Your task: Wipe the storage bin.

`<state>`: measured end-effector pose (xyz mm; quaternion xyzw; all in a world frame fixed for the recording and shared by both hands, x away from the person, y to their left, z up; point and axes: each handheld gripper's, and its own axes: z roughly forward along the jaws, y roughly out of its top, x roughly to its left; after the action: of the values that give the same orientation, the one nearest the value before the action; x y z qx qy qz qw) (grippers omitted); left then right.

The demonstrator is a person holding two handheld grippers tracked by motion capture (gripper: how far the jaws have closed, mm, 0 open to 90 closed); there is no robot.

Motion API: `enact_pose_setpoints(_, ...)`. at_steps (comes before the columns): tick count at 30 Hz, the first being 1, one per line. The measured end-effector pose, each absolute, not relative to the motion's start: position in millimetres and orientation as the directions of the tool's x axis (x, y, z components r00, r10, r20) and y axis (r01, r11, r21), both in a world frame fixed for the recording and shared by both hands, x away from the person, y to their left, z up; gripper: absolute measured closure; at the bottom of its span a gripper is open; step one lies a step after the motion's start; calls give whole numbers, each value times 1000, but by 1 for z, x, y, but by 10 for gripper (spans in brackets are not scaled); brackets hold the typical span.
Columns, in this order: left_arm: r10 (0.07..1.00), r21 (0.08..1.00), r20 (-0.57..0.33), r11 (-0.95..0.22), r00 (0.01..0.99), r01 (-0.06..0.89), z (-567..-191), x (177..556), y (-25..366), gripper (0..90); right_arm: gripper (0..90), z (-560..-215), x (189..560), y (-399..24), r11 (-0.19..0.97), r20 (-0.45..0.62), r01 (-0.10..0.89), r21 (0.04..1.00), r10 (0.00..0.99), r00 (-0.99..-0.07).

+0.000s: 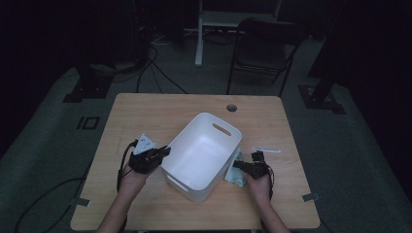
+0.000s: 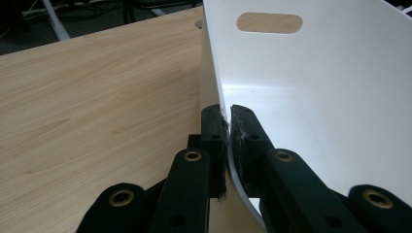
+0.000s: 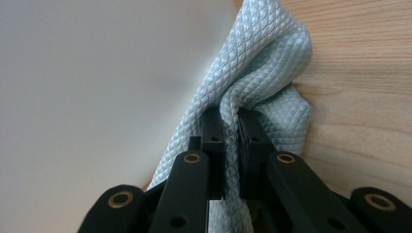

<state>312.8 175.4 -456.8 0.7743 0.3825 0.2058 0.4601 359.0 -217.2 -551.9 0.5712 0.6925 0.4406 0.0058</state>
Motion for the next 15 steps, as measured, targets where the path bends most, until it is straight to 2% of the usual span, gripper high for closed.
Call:
enact_pose_setpoints(6, 783, 871, -35, -281, 621, 403, -457, 313, 175, 846, 836, -524, 343, -219, -74, 538, 746, 662, 739, -405)
enact_pose_setpoints(11, 777, 871, -40, -280, 628, 403, -457, 314, 176, 845, 837, -478, 323, -220, -95, 504, 631, 770, 697, -510)
enact_pose_setpoints(15, 771, 872, -36, -287, 636, 397, -457, 314, 175, 846, 835, -473, 319, -216, -85, 462, 593, 801, 718, -520)
